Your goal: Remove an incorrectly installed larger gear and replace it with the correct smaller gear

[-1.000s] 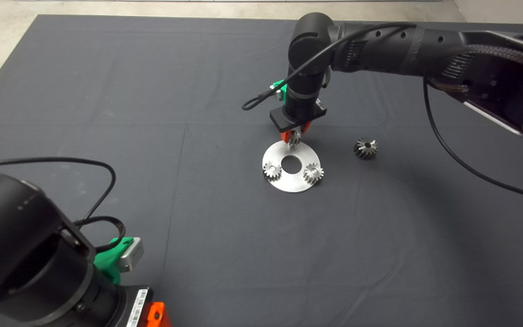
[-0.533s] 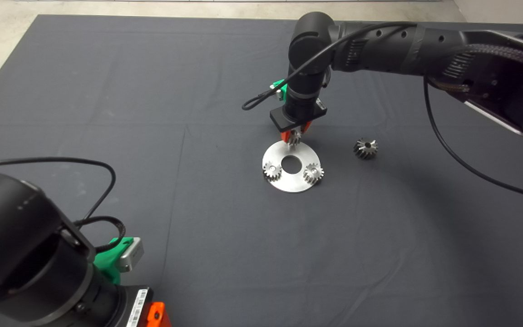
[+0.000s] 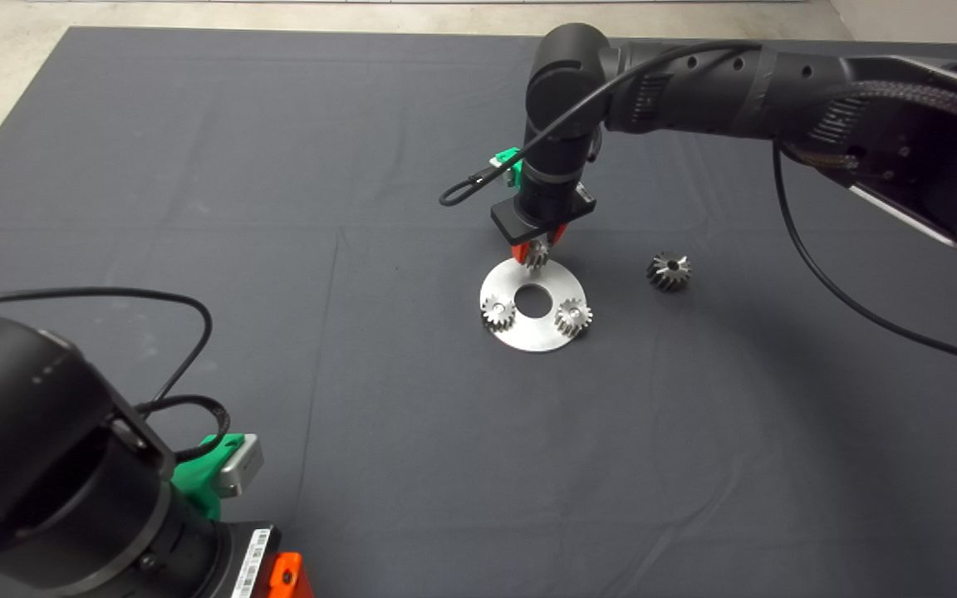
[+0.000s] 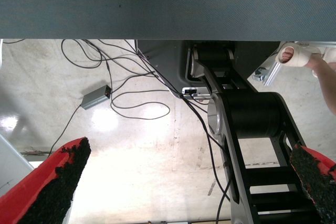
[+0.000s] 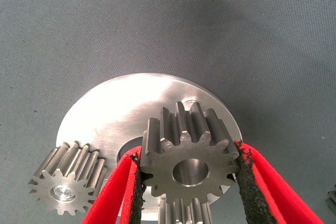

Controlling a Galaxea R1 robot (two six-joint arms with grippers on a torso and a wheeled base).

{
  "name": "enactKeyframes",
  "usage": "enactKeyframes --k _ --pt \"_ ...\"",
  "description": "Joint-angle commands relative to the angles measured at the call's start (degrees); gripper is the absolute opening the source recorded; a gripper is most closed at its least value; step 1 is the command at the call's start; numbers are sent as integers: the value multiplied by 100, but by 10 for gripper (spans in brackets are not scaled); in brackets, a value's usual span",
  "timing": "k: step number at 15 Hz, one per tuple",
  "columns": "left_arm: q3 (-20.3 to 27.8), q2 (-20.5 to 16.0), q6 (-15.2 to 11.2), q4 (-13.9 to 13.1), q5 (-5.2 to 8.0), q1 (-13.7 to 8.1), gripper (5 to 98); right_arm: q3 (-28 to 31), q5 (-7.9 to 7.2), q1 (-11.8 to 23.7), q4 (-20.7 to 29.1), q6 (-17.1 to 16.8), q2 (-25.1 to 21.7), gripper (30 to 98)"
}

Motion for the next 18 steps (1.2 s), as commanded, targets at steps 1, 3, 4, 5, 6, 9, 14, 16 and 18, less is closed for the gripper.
enactKeyframes --k 1,3,4,5,6,9,14,16,18 --pt "77 2 -33 -112 7 -10 981 36 -755 200 179 -101 -53 403" --pt "77 2 -33 -112 7 -10 981 27 -755 196 179 -110 -62 403" --pt "77 2 -33 -112 7 -10 981 27 -755 196 174 -110 -62 403" --pt "77 2 -33 -112 7 -10 981 16 -755 196 170 -110 -62 403" --pt "77 2 -33 -112 7 -10 981 10 -755 187 155 -119 -62 403" --pt "77 2 -33 -112 16 -10 981 -8 -755 187 144 -163 -54 403" --pt "77 2 -33 -112 7 -10 981 -17 -755 185 126 -163 -36 404" --pt "77 2 -33 -112 7 -10 981 -17 -755 169 108 -163 -27 403" --pt "77 2 -33 -112 7 -10 981 -17 -755 152 108 -163 -27 403"
